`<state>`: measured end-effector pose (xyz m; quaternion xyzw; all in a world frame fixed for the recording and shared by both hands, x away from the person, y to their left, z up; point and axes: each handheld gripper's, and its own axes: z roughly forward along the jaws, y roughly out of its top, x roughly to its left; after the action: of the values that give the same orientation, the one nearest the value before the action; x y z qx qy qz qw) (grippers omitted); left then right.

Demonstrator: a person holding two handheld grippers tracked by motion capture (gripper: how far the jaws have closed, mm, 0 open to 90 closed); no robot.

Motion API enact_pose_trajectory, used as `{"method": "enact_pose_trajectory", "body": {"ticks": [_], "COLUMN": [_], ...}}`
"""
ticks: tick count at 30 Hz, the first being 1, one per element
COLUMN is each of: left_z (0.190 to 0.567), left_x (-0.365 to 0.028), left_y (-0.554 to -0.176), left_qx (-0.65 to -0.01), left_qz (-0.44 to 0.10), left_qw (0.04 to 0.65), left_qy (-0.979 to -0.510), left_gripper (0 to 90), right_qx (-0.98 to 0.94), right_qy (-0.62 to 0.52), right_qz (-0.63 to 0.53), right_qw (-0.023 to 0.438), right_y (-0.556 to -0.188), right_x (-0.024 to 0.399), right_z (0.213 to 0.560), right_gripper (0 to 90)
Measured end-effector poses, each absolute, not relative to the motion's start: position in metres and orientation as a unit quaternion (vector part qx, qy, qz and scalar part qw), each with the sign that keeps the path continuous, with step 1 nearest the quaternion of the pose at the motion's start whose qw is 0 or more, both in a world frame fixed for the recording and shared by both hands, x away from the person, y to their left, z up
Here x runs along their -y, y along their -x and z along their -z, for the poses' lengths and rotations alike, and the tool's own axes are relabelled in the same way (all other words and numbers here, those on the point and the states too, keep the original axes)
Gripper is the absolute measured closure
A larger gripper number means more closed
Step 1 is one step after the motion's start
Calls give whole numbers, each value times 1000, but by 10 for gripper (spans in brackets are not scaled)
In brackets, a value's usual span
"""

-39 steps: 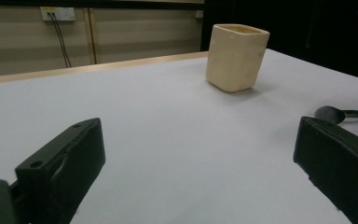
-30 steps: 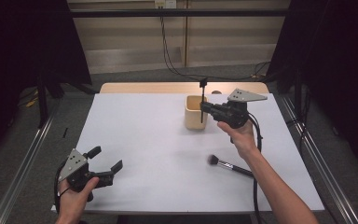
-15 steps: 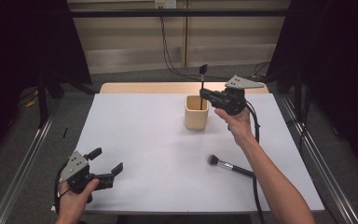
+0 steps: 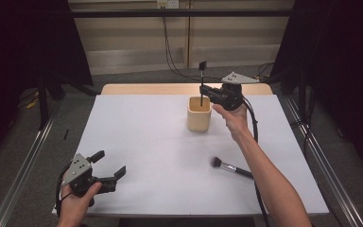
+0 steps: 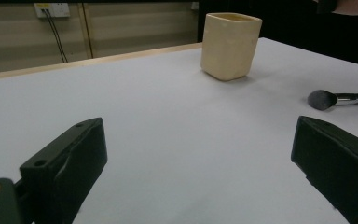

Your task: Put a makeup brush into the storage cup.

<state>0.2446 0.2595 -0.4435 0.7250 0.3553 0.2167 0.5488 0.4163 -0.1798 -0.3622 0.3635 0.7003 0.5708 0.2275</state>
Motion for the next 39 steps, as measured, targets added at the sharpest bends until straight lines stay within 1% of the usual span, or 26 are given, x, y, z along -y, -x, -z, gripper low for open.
{"method": "enact_pose_trajectory", "body": {"ticks": [12,39], "left_z": [444,445], "left_x": [-262,-266], "left_y": [-245,-247], "left_qx": [-353,-356], "left_qz": [-229,-230], "left_qw": [543,540], "left_qy": [-727,-727], "left_gripper": [36,41], "right_qx": [-701,-705], "right_qy": [-374,-390], "right_qz": [-565,-554], "right_qw": [224,210], "right_y": [-422,-422], "right_x": [181,183], "right_z": [376,412], "right_gripper": [863,863]}}
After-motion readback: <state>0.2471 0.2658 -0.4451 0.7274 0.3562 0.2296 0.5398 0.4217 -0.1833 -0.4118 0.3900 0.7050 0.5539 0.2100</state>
